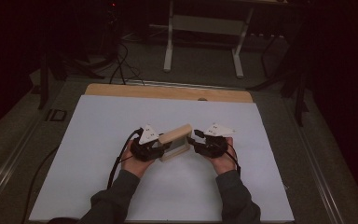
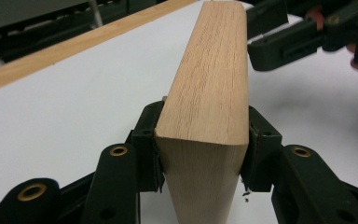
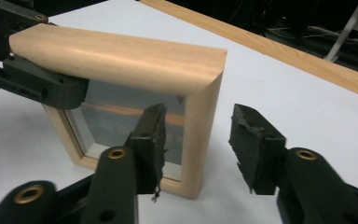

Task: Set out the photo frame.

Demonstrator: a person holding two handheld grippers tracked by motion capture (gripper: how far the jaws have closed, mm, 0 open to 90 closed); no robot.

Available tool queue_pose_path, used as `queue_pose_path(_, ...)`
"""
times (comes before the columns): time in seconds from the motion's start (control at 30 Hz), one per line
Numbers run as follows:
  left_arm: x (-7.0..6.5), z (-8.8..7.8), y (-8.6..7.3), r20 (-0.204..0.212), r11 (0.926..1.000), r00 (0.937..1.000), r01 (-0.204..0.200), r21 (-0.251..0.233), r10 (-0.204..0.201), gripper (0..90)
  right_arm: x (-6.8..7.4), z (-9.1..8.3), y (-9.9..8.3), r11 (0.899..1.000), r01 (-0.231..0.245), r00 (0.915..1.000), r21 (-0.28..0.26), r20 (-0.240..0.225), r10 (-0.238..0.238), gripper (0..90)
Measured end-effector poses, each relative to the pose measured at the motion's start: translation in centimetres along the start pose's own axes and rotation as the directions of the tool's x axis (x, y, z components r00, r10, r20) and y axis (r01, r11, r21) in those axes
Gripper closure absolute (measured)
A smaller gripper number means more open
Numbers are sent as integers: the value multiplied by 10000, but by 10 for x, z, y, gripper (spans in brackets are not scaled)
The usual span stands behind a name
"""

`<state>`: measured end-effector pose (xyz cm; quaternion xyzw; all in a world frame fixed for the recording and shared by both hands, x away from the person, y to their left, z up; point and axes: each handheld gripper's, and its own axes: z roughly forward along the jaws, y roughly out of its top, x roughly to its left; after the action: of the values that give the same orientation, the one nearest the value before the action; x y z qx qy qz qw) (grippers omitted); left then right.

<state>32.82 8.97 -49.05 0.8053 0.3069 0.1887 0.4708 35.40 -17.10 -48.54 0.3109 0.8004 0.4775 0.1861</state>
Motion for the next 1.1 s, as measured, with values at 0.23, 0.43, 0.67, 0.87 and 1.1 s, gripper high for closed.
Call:
queue_pose_path(0.23, 12, 1, -2, 704, 9998, 9975, -9, -184, 22, 587, -1, 6, -2, 9999, 47, 9997, 137, -253, -44, 453)
queue_pose_path(0.43, 16, 3, -3, 1054, 9993, 9944, 141, -338, -105, 592, 1, 13, -1, 9996, 221, 9988, 171, -445, -213, 369)
queue_pose_path(0.67, 11, 9, 1, 1269, 9996, 9918, -135, -252, 166, 600, 1, 19, 5, 9994, 286, 9968, 173, -752, -273, 274)
queue_pose_path(0.87, 11, 10, 1, 1503, 9989, 9878, -378, -284, 416, 602, -1, 21, 5, 9994, 294, 9954, 200, -922, -275, 245)
queue_pose_path(1.1, 15, 10, 0, 1939, 9979, 9794, -496, -407, 566, 603, -5, 23, 6, 9995, 110, 9902, 297, -1391, -67, 213)
